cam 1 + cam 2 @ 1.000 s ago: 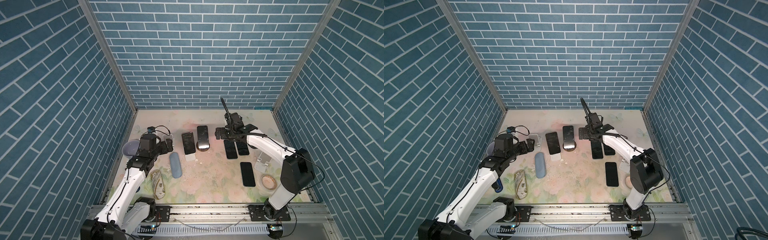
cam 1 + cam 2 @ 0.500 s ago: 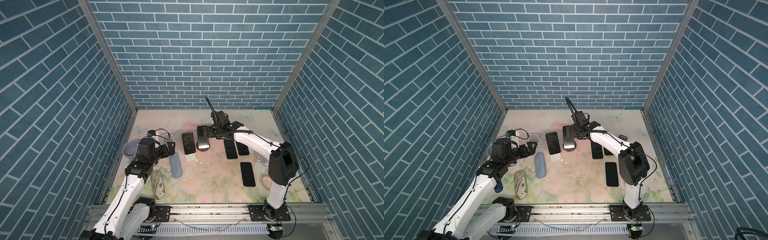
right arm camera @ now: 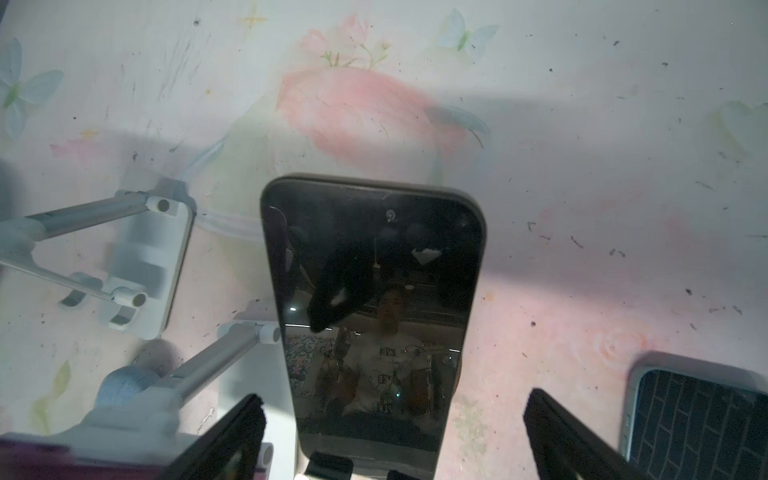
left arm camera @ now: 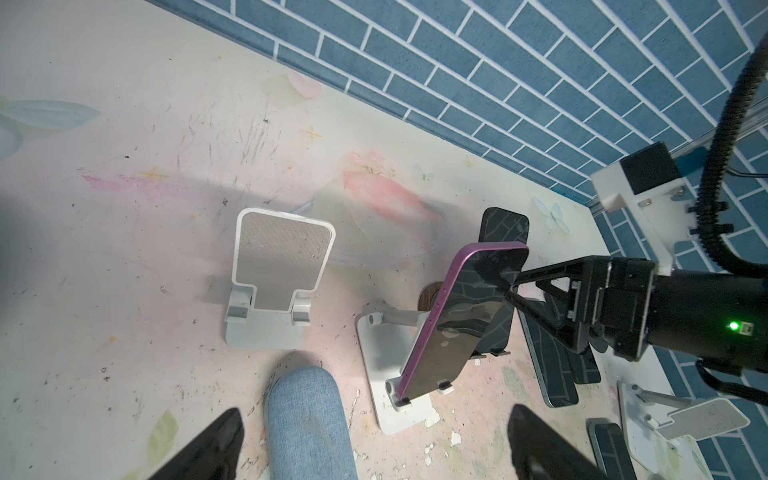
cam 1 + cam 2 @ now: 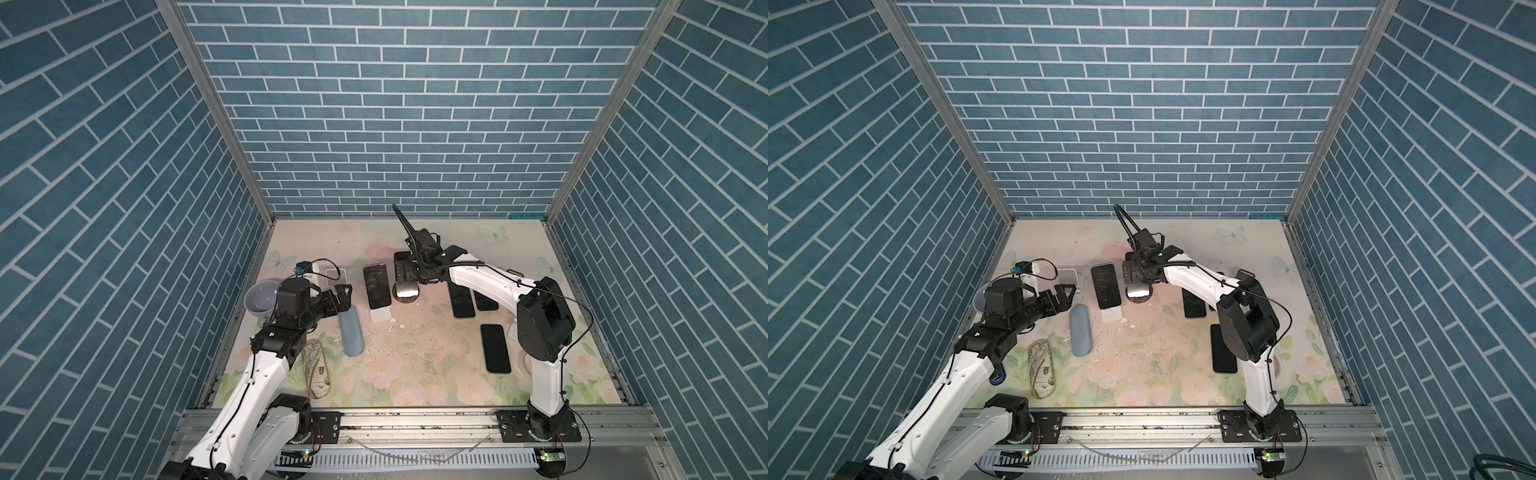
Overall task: Remove the phone from the phone stand
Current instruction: 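Close the right gripper on the black phone's lower edge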
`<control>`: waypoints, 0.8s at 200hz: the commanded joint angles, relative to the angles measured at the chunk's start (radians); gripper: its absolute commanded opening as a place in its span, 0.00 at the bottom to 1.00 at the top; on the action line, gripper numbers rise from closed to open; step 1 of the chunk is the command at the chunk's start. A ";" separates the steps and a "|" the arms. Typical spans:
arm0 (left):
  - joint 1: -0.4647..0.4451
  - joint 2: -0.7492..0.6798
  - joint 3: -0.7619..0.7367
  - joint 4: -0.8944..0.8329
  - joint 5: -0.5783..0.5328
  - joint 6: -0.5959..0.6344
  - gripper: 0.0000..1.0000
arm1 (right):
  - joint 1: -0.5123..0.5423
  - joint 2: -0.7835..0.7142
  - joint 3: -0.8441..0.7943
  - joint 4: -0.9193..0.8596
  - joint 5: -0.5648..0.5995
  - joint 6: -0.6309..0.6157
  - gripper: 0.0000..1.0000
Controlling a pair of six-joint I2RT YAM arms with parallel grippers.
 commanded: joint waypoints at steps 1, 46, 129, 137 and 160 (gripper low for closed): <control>-0.006 -0.009 -0.002 0.022 0.012 0.002 1.00 | 0.019 0.025 0.047 -0.006 0.040 0.040 0.98; -0.006 0.000 -0.006 0.025 0.016 0.006 1.00 | 0.033 0.051 0.061 0.006 0.073 0.048 0.98; -0.006 -0.003 0.002 0.005 0.017 0.039 1.00 | 0.050 0.083 0.057 0.032 0.152 0.081 0.97; -0.006 -0.002 0.001 0.007 0.015 0.040 1.00 | 0.052 0.090 0.062 0.031 0.150 0.084 0.96; -0.006 -0.002 -0.002 0.014 0.018 0.039 1.00 | 0.053 0.101 0.074 0.031 0.148 0.089 0.96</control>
